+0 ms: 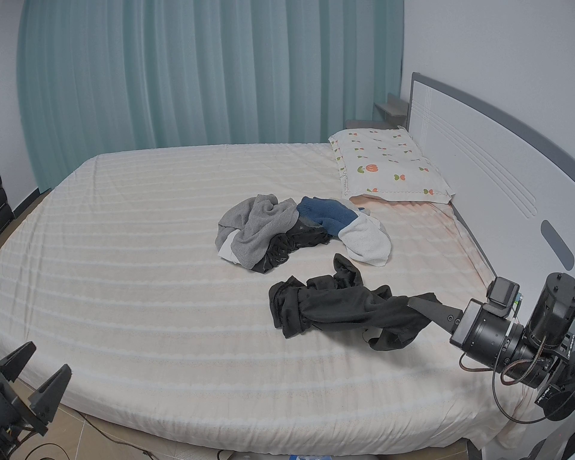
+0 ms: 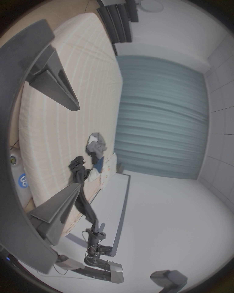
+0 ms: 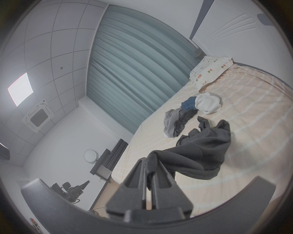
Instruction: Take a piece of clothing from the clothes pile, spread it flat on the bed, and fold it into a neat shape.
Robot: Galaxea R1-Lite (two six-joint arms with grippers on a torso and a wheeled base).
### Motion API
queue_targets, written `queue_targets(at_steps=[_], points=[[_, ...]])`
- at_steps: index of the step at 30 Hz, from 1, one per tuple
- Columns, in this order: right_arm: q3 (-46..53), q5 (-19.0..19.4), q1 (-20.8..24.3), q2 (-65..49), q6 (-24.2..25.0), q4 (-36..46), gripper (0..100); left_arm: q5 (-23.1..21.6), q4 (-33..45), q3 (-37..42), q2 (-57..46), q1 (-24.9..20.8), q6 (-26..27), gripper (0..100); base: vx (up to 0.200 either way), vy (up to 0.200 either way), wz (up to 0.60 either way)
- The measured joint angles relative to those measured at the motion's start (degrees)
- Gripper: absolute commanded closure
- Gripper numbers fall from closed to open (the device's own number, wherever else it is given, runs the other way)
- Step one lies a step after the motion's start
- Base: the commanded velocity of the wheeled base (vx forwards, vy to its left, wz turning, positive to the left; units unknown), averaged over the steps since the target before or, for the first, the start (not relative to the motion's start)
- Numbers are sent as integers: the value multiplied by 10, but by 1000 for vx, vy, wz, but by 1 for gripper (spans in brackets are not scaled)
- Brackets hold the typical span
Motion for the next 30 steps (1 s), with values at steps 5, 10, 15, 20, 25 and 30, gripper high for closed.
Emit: queue_targets(at_steps=[5, 10, 15, 20, 25, 30], points=[[-52, -3, 2, 13, -5, 18, 100, -14, -33, -23, 137, -47, -2, 0, 0, 0, 0], [-133, -5, 4, 26, -13, 44, 100, -3, -108, -38, 276, -97, -3, 0, 0, 0, 0], [-220, -13, 15, 30, -23, 60, 100, 29, -186, -55, 417, -156, -8, 0, 0, 0, 0], [-261, -18, 32, 32, -30, 68, 100, 58, -266, -75, 550, -210, -22, 0, 0, 0, 0], [-283, -27, 43, 33, -40, 69, 100, 99, -348, -104, 675, -259, -54, 0, 0, 0, 0], [-305, -35, 54, 33, -55, 65, 100, 131, -432, -145, 786, -303, -107, 0, 0, 0, 0]])
